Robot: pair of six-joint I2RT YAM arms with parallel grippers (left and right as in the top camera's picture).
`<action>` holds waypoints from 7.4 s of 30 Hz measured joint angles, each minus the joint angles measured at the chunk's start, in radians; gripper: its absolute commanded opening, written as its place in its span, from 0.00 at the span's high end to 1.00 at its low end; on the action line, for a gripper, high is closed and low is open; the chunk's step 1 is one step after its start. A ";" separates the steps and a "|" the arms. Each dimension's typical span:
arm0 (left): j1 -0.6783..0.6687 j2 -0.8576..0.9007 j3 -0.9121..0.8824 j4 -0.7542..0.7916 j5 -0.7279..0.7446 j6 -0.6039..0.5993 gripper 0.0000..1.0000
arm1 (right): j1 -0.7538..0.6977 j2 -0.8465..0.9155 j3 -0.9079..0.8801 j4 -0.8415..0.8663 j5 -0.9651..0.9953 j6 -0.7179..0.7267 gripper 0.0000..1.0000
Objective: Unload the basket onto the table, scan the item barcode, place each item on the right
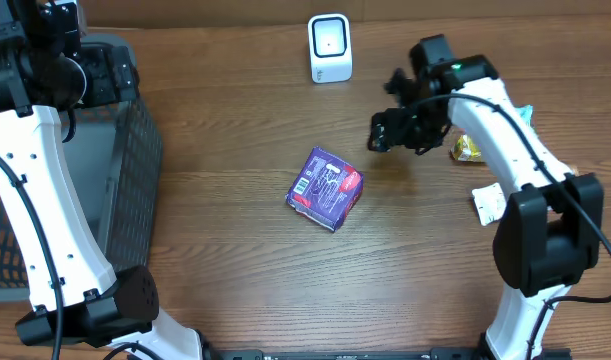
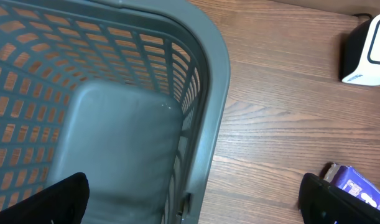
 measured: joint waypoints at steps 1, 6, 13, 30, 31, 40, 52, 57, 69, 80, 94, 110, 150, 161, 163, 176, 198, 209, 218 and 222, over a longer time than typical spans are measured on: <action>0.000 0.000 0.000 0.000 0.000 0.000 0.00 | 0.015 0.000 0.000 0.006 0.000 -0.021 0.15; 0.000 0.000 0.000 0.000 0.000 0.000 0.01 | 0.116 0.005 0.000 0.040 0.004 -0.127 0.16; 0.000 0.000 0.000 0.000 0.000 0.000 0.00 | 0.167 0.079 0.000 0.046 0.003 -0.181 0.22; 0.000 0.000 0.000 0.000 0.000 0.000 0.01 | 0.158 0.179 0.000 0.067 -0.166 -0.199 0.34; 0.000 0.000 0.000 0.000 0.000 0.000 0.01 | 0.158 0.187 0.000 0.068 -0.175 -0.197 0.37; 0.000 0.000 0.000 0.000 0.000 0.000 0.00 | 0.132 0.228 0.000 0.065 -0.258 -0.195 0.58; 0.000 0.000 0.000 0.000 0.000 0.000 0.00 | 0.010 0.231 0.000 0.038 -0.581 -0.185 0.38; 0.000 0.000 0.000 0.000 0.000 0.000 0.01 | 0.011 0.231 0.000 0.050 -0.617 -0.185 0.14; 0.000 0.000 0.000 0.000 0.000 0.000 0.00 | 0.159 0.235 0.000 0.088 -0.313 -0.190 0.28; 0.000 0.000 0.000 0.000 0.000 0.000 0.00 | 0.166 0.261 0.000 0.079 -0.330 -0.128 0.59; 0.000 0.000 0.000 0.000 0.000 0.000 0.00 | 0.153 0.262 0.000 0.040 -0.411 -0.038 0.81; 0.000 0.000 0.000 0.000 0.000 0.000 0.00 | 0.092 0.203 0.224 -0.102 -0.374 -0.008 0.96; 0.000 0.000 0.000 0.000 0.000 0.000 0.01 | 0.190 -0.097 0.477 0.468 1.029 0.010 0.96; 0.000 0.000 0.000 0.000 0.000 0.000 0.01 | 0.211 0.233 0.477 0.945 1.280 -0.690 0.96; 0.000 0.000 0.000 0.000 0.000 0.000 0.00 | 0.220 0.271 0.477 0.954 1.287 -0.768 0.96; 0.000 0.000 0.000 0.000 0.000 0.000 0.00 | 0.251 0.430 0.477 1.025 1.210 -1.094 0.96; 0.000 0.000 0.000 0.000 0.000 0.000 0.01 | 0.251 0.447 0.477 1.073 1.074 -1.171 0.96; 0.000 0.000 0.000 0.000 0.000 0.000 0.00 | 0.225 0.447 0.477 1.056 0.985 -1.138 0.96; 0.000 0.000 0.000 0.000 0.000 0.000 0.01 | 0.197 0.447 0.477 1.005 0.987 -1.136 0.96; 0.000 0.000 0.000 0.000 0.000 0.000 0.01 | 0.216 0.447 0.477 0.953 0.990 -1.135 0.96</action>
